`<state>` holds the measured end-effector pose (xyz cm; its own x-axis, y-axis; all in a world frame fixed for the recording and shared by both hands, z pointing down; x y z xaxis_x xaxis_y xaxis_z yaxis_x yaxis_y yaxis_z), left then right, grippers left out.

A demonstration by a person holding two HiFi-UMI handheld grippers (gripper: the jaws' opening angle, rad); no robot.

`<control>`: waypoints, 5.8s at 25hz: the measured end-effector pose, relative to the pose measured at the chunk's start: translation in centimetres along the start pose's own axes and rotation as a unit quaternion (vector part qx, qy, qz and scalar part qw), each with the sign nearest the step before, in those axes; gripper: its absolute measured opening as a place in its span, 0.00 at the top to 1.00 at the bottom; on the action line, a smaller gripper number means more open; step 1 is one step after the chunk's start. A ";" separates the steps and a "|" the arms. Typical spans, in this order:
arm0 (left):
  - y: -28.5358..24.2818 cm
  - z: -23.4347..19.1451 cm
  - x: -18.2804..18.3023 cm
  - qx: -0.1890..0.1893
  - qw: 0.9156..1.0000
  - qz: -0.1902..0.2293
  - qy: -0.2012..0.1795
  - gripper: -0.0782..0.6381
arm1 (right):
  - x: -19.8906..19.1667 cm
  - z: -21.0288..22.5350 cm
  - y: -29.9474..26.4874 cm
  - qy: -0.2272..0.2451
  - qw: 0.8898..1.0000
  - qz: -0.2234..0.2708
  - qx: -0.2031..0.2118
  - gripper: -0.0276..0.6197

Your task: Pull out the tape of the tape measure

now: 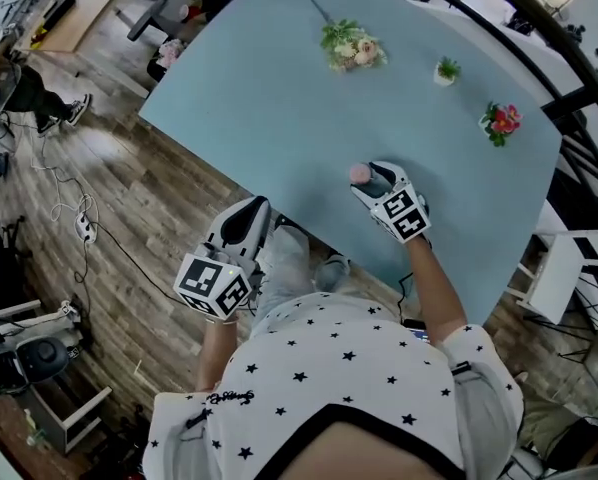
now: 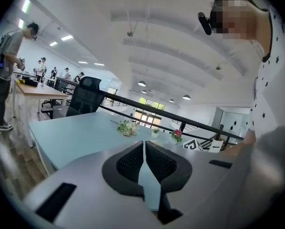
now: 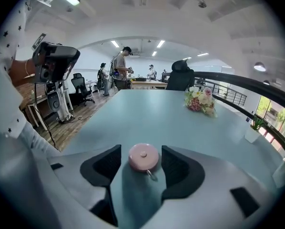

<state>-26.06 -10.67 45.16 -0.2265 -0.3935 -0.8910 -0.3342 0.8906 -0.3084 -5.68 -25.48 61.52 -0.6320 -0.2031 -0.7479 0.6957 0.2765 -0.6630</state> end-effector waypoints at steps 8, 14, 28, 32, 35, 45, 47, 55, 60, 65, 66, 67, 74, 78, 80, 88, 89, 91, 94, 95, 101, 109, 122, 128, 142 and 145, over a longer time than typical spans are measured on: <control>0.2 0.4 0.0 0.007 1.000 0.003 0.005 0.84 | -0.8 0.7 -1.3 0.004 1.000 -0.008 0.009 0.58; 0.2 0.6 -0.4 0.013 1.000 0.000 0.016 0.84 | -1.4 0.6 -1.4 0.008 0.999 -0.031 0.025 0.61; -1.3 1.6 -0.2 -0.004 1.000 -0.005 0.014 0.84 | 1.1 0.3 2.7 0.011 0.999 0.039 -0.005 0.64; -2.4 2.5 0.4 -0.025 1.000 -0.004 0.012 0.84 | 3.1 0.0 5.6 0.010 0.996 0.084 -0.029 0.64; -3.1 3.3 0.8 -0.041 0.999 -0.004 0.014 0.84 | 4.6 -0.2 7.8 0.011 0.992 0.120 -0.043 0.64; -5.1 5.8 1.5 -0.089 0.996 -0.001 0.018 0.84 | 8.4 -2.0 14.2 0.039 0.974 0.212 -0.069 0.64; -5.6 6.5 1.7 -0.108 0.994 -0.006 0.020 0.84 | 8.8 -2.3 15.2 0.042 0.971 0.223 -0.076 0.64; -7.6 10.5 2.8 -0.203 0.978 -0.017 0.035 0.65 | 10.2 -3.5 18.5 0.067 0.956 0.273 -0.088 0.64; -8.1 12.0 2.8 -0.241 0.969 -0.022 0.052 0.62 | 10.6 -5.0 19.1 0.109 0.952 0.273 -0.090 0.64; -8.3 13.6 2.2 -0.290 0.952 -0.040 0.085 0.60 | 10.4 -6.6 19.0 0.133 0.953 0.261 -0.077 0.64; -8.3 13.8 2.1 -0.294 0.951 -0.041 0.087 0.60 | 10.4 -6.9 19.0 0.135 0.954 0.259 -0.075 0.64; -8.4 13.9 2.1 -0.296 0.950 -0.041 0.091 0.60 | 10.5 -7.1 19.0 0.138 0.952 0.261 -0.074 0.64; -8.7 14.4 2.1 -0.304 0.946 -0.044 0.106 0.74 | 10.4 -7.3 19.5 0.140 0.950 0.270 -0.077 0.63; -9.0 14.5 1.9 -0.296 0.947 -0.050 0.112 0.77 | 9.8 -7.2 19.6 0.134 0.955 0.250 -0.086 0.64; -9.0 14.4 1.9 -0.288 0.951 -0.047 0.105 0.77 | 9.4 -7.0 19.6 0.121 0.954 0.261 -0.085 0.64; -8.5 14.1 3.0 -0.286 0.952 -0.031 0.106 0.77 | 8.2 -6.1 19.7 0.138 0.960 0.210 -0.125 0.72; -8.4 14.2 2.9 -0.287 0.952 -0.031 0.105 0.77 | 8.3 -6.2 19.7 0.146 0.959 0.208 -0.128 0.74; -8.3 14.5 2.7 -0.289 0.951 -0.033 0.104 0.77 | 8.4 -6.4 19.5 0.163 0.956 0.202 -0.133 0.76; -8.3 14.6 2.5 -0.289 0.951 -0.036 0.107 0.77 | 8.4 -6.8 19.2 0.180 0.955 0.194 -0.133 0.83; -8.2 14.6 2.5 -0.289 0.951 -0.036 0.107 0.77 | 8.3 -6.9 19.2 0.184 0.955 0.193 -0.131 0.85; -8.4 14.8 2.4 -0.287 0.952 -0.038 0.098 0.77 | 7.9 -6.6 19.5 0.182 0.955 0.189 -0.135 0.95; -8.4 14.5 3.1 -0.280 0.955 -0.029 0.090 0.77 | 6.8 -4.7 19.9 0.125 0.961 0.187 -0.163 0.95; -7.7 13.4 3.9 -0.264 0.961 -0.013 0.078 0.77 | 4.6 -1.7 21.6 0.049 0.955 0.186 -0.224 0.95; -7.5 13.5 4.4 -0.262 0.963 0.000 0.069 0.77 | 3.5 -0.2 23.0 0.033 0.949 0.182 -0.256 0.95; -8.6 12.5 6.0 -0.281 0.958 0.002 0.048 0.77 | 2.2 2.0 25.6 -0.020 0.928 0.176 -0.328 0.95; -9.1 12.2 6.3 -0.289 0.956 -0.006 0.043 0.77 | 2.1 2.2 25.6 -0.034 0.925 0.170 -0.339 0.95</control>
<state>-13.31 -18.47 38.28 -0.2858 -0.4421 -0.8503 -0.7816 0.6208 -0.0601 11.51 -20.86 42.93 -0.3771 -0.0487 -0.9249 0.4617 0.8558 -0.2333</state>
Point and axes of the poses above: the fingertips, and each gripper's own axes: y backward along the fingers, z to its right, x out of its top, the point moved 5 cm from there along y, backward along the fingers, and after that the axes turned 1 degree about y, right-handed, at the moved point
